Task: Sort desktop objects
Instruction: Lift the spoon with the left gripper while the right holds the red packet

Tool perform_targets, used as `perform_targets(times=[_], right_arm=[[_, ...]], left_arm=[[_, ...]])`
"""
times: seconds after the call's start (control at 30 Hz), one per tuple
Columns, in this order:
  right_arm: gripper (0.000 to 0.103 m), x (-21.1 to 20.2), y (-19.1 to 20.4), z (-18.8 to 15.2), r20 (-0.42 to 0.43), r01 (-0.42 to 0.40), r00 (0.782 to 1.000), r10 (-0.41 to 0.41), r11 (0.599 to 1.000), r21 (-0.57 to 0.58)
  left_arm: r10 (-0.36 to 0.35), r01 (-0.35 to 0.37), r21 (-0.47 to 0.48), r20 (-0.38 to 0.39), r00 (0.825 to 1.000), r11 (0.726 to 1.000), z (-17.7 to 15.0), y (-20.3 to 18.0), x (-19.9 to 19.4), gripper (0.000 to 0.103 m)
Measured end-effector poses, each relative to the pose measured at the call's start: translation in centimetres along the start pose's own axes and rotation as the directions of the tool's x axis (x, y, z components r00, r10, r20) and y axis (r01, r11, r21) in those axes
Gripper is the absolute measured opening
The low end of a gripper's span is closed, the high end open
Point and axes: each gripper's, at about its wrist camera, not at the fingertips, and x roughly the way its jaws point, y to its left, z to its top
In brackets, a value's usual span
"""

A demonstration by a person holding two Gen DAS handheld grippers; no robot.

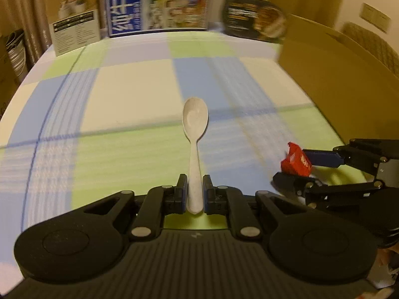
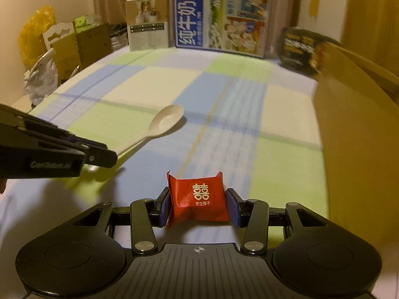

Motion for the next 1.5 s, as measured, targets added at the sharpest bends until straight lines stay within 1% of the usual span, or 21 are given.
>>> perform_targets(times=[0.07, 0.13, 0.17, 0.2, 0.27, 0.3, 0.33, 0.5, 0.63, 0.67, 0.73, 0.77, 0.83, 0.93, 1.13, 1.17, 1.27, 1.3, 1.4, 1.47, 1.5], right_arm=[[0.044, -1.7, 0.2, -1.7, -0.014, -0.001, 1.000, 0.001, 1.000, -0.003], [0.047, -3.2, 0.4, -3.2, -0.017, 0.000, 1.000, 0.000, 1.000, -0.027], [0.054, -3.7, 0.4, -3.7, -0.016, -0.003, 1.000, 0.002, 0.999, -0.038], [0.065, -4.2, 0.5, -4.2, -0.014, -0.003, 1.000, 0.002, 0.998, -0.055], [0.072, -5.0, 0.5, -4.9, 0.003, 0.001, 1.000, -0.001, 0.998, -0.062], [0.072, -5.3, 0.4, -5.1, 0.016, -0.007, 1.000, 0.008, 0.999, -0.051], [0.072, -5.4, 0.4, -5.1, 0.027, -0.018, 0.999, 0.019, 0.999, -0.038], [0.072, -5.5, -0.1, -5.2, 0.065, -0.019, 0.998, 0.022, 0.999, -0.033], [0.072, -4.9, -0.8, -5.5, 0.057, -0.020, 0.998, 0.021, 1.000, -0.019], [0.072, -4.7, -1.0, -5.5, 0.055, -0.019, 0.998, 0.019, 1.000, -0.010], [0.072, -4.3, -1.3, -5.5, 0.050, -0.022, 0.999, 0.022, 1.000, 0.011], [0.072, -4.3, -1.4, -5.5, 0.056, -0.023, 0.998, 0.022, 1.000, 0.020], [0.072, -4.2, -1.5, -5.4, 0.061, -0.031, 0.998, 0.029, 0.999, 0.030], [0.072, -4.2, -1.5, -5.3, 0.070, -0.036, 0.997, 0.034, 0.999, 0.031], [0.070, -4.2, -1.3, -5.3, 0.072, -0.050, 0.996, 0.047, 0.998, 0.032], [0.067, -4.3, -1.2, -5.3, 0.070, -0.052, 0.996, 0.049, 0.998, 0.029], [0.051, -4.4, -0.9, -5.2, 0.063, -0.050, 0.997, 0.049, 0.999, 0.012], [0.048, -4.4, -0.8, -5.2, 0.060, -0.051, 0.997, 0.050, 0.999, 0.008], [0.045, -4.3, -1.1, -5.0, 0.061, -0.048, 0.997, 0.046, 0.998, 0.027], [0.044, -4.0, -1.5, -4.7, 0.065, -0.032, 0.997, 0.029, 0.998, 0.054], [0.044, -3.8, -1.8, -4.4, 0.072, -0.023, 0.997, 0.019, 0.998, 0.062]], left_arm=[[-0.016, 0.016, -0.008, -0.003, 1.000, 1.000, -1.8, -1.4, -1.5, 0.009], [-0.021, 0.021, -0.018, -0.012, 1.000, 1.000, -3.8, -2.8, -2.9, 0.009], [-0.018, 0.018, -0.026, -0.015, 1.000, 0.999, -4.7, -3.3, -3.5, 0.009], [-0.016, 0.016, -0.032, -0.016, 1.000, 0.999, -5.3, -3.6, -4.1, 0.009], [-0.009, 0.009, -0.036, -0.011, 1.000, 0.999, -6.1, -4.1, -4.9, 0.028], [-0.007, 0.007, -0.029, 0.000, 1.000, 1.000, -6.2, -4.3, -5.2, 0.037], [-0.003, 0.003, -0.015, 0.008, 1.000, 1.000, -6.2, -4.4, -5.4, 0.037], [0.016, -0.017, 0.051, 0.014, 1.000, 0.999, -4.7, -5.0, -4.8, 0.037], [0.016, -0.019, 0.107, 0.034, 0.999, 0.994, -3.1, -5.7, -3.0, 0.040], [0.008, -0.012, 0.110, 0.033, 0.999, 0.994, -2.8, -5.7, -2.3, 0.040], [0.001, -0.003, 0.106, 0.024, 1.000, 0.994, -2.3, -5.8, -1.0, 0.045], [-0.003, 0.001, 0.110, 0.019, 1.000, 0.994, -2.1, -5.9, -0.4, 0.045], [0.001, -0.006, 0.132, 0.035, 0.999, 0.991, -1.7, -6.1, 0.6, 0.046], [0.021, -0.028, 0.161, 0.048, 0.999, 0.987, -0.9, -6.4, 1.8, 0.047], [0.042, -0.046, 0.149, 0.033, 0.999, 0.988, -0.3, -6.0, 2.9, 0.044], [0.039, -0.043, 0.147, 0.025, 0.999, 0.988, -0.3, -5.9, 2.9, 0.044], [0.029, -0.032, 0.149, 0.025, 0.999, 0.988, -0.6, -5.6, 2.7, 0.045], [0.027, -0.031, 0.147, 0.025, 0.999, 0.989, -0.6, -5.5, 2.6, 0.045], [0.024, -0.027, 0.141, 0.027, 0.999, 0.990, -0.6, -5.4, 2.6, 0.044], [0.018, -0.022, 0.145, 0.030, 0.999, 0.989, -0.6, -5.5, 2.7, 0.041], [0.013, -0.017, 0.143, 0.030, 0.999, 0.990, -0.6, -5.5, 2.7, 0.038]])
